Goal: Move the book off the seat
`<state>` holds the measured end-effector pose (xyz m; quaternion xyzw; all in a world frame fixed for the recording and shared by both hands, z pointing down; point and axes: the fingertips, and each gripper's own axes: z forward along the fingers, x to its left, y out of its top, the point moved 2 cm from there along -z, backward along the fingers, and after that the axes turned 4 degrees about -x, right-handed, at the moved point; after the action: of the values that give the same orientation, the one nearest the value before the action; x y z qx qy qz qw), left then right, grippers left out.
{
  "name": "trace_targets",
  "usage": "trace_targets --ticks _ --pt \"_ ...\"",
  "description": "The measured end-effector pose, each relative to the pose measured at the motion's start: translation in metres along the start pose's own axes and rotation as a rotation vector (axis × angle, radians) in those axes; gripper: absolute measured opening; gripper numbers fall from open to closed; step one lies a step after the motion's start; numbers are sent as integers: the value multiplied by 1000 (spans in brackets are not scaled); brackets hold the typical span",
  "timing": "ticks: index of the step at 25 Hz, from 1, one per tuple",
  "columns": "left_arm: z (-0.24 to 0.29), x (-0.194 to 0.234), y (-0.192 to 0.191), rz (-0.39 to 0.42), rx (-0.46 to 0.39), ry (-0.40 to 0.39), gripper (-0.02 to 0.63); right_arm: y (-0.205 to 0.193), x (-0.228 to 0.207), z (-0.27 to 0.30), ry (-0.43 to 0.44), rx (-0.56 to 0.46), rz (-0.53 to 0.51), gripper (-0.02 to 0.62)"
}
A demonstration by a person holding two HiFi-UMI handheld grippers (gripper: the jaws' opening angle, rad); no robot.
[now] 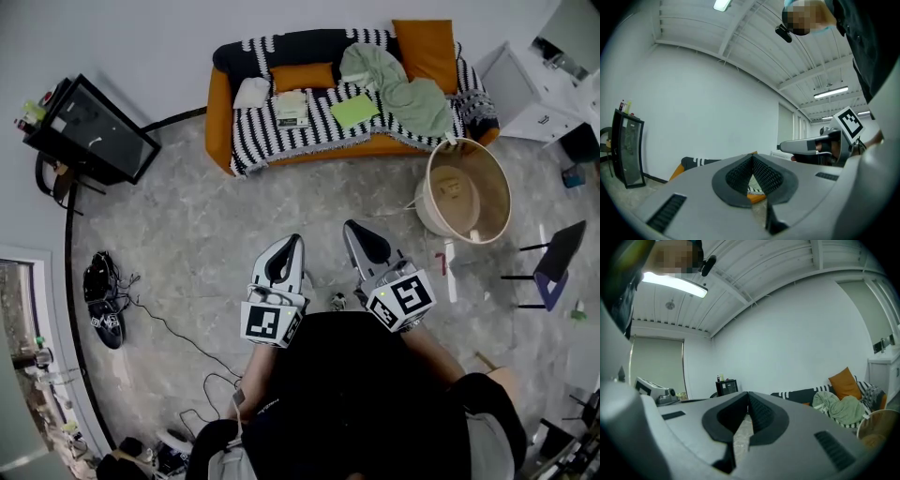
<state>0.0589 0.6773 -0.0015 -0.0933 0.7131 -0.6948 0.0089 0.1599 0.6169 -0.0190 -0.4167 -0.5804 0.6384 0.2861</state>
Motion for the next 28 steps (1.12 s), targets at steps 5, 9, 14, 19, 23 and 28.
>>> trace_targets --ticks 5,9,14,19,23,28 --pt "35 42 1 -13 2 -16 10 1 -14 47 -15 20 17 15" --pt "67 74 7 -22 -3 -57 10 8 -23 90 -36 11 13 15" --pt "101 109 18 6 -4 -115 10 12 -34 138 -69 6 2 15" --pt "116 152 25 6 10 -130 11 4 -39 187 -86 25 14 15" --pt "124 185 26 4 21 -129 10 1 -34 221 -91 46 15 15" --pt "136 209 23 -6 35 -126 10 -8 -37 250 -84 79 14 15"
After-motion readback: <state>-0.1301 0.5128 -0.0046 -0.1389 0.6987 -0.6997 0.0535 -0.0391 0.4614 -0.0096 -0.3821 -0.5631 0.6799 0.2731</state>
